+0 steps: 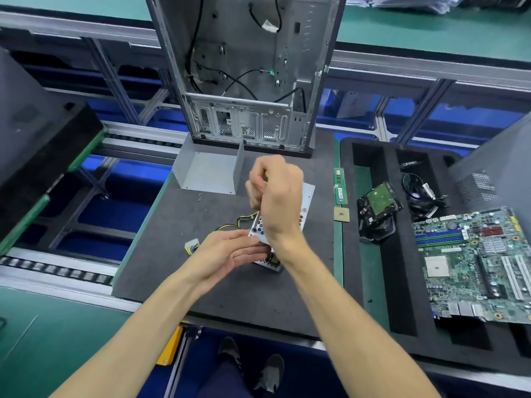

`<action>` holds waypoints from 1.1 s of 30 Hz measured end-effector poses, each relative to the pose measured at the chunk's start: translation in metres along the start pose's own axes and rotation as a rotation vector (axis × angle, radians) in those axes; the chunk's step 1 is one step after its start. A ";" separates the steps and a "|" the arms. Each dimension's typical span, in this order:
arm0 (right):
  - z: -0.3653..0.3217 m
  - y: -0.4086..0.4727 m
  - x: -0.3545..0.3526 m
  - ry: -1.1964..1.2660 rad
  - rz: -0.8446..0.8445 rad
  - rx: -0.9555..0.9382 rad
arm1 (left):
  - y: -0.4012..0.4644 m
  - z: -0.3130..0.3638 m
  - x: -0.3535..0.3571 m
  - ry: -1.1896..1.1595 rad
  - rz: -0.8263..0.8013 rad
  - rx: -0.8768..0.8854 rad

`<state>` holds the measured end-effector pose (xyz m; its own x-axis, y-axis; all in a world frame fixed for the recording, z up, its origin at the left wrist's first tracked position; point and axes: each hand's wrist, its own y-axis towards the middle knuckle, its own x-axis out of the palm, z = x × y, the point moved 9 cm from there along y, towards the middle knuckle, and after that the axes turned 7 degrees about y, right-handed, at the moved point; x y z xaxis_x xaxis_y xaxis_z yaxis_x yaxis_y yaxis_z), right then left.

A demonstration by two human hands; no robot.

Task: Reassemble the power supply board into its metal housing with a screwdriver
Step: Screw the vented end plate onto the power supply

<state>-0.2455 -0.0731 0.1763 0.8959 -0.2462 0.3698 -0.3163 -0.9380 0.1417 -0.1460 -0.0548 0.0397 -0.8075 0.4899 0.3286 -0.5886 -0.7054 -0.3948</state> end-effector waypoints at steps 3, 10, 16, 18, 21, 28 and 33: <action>-0.001 -0.020 -0.004 -0.042 0.223 -0.121 | -0.002 0.000 0.000 0.069 0.000 0.002; 0.012 0.000 0.028 -0.134 -0.268 0.100 | -0.001 -0.005 -0.009 -0.016 -0.008 -0.019; 0.004 0.006 0.039 -0.006 -0.732 0.298 | 0.003 -0.004 -0.004 0.009 -0.043 -0.033; 0.007 0.006 0.044 -0.022 -0.761 0.352 | 0.004 -0.003 -0.001 0.019 -0.065 -0.029; 0.014 0.013 0.041 -0.005 -0.618 0.340 | 0.005 -0.003 -0.001 0.024 -0.079 -0.021; 0.008 -0.011 0.000 0.025 0.117 -0.087 | 0.000 -0.002 -0.009 0.029 -0.074 -0.019; 0.015 0.005 0.026 -0.173 -0.200 0.068 | 0.001 -0.002 -0.009 -0.005 -0.070 -0.026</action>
<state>-0.2197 -0.0881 0.1727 0.9802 -0.0871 0.1777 -0.1114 -0.9850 0.1316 -0.1391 -0.0587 0.0346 -0.7640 0.5353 0.3603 -0.6447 -0.6560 -0.3924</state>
